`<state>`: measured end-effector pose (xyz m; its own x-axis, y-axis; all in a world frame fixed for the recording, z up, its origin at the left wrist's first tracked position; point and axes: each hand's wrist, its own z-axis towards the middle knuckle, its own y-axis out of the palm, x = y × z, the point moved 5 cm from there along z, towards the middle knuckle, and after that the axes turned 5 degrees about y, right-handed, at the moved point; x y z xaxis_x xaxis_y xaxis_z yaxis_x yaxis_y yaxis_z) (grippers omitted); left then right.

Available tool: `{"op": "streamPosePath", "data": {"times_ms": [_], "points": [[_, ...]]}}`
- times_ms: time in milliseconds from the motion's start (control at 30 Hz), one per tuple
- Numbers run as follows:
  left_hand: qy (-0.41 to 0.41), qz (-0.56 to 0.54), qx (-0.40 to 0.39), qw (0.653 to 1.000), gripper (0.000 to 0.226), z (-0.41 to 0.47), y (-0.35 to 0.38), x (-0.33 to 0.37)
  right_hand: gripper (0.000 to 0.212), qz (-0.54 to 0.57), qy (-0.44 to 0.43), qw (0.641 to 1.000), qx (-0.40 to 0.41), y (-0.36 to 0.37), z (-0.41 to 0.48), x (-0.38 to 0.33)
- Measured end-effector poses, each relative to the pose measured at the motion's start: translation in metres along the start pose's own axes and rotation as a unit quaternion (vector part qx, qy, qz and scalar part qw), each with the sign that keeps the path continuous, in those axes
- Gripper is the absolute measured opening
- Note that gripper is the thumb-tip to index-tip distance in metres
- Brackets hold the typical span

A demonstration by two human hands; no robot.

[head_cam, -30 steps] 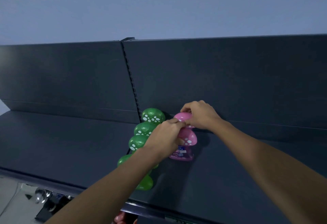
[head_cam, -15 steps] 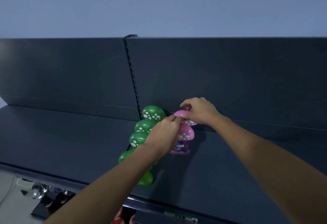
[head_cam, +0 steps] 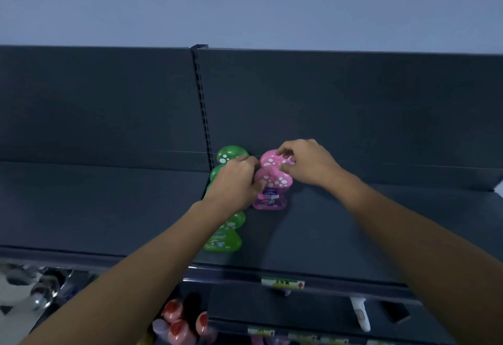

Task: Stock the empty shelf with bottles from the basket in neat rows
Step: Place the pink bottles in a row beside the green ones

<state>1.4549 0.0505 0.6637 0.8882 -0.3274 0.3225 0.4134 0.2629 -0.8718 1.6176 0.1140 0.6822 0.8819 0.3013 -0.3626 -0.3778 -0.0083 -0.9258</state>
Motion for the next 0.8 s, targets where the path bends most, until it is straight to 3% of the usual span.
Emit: {"op": "streamPosePath", "data": {"times_ms": [133, 300, 533, 800], "points": [[0.021, -0.024, 0.023, 0.999, 0.037, -0.035, -0.021, 0.004, 0.031, -0.009, 0.02, 1.0, 0.009, 0.005, -0.049, -0.018], [0.034, -0.055, -0.006, 0.998, 0.037, -0.098, -0.034, 0.003, 0.029, -0.007, 0.053, 0.999, -0.006, 0.025, -0.116, -0.045], [0.013, -0.076, -0.107, 0.991, 0.032, -0.2, -0.016, -0.025, 0.03, 0.012, 0.09, 0.994, -0.057, 0.097, -0.207, -0.08], [-0.071, -0.087, -0.274, 0.955, 0.036, -0.311, 0.075, -0.079, 0.035, 0.017, 0.118, 0.978, -0.17, 0.209, -0.268, -0.081]]}}
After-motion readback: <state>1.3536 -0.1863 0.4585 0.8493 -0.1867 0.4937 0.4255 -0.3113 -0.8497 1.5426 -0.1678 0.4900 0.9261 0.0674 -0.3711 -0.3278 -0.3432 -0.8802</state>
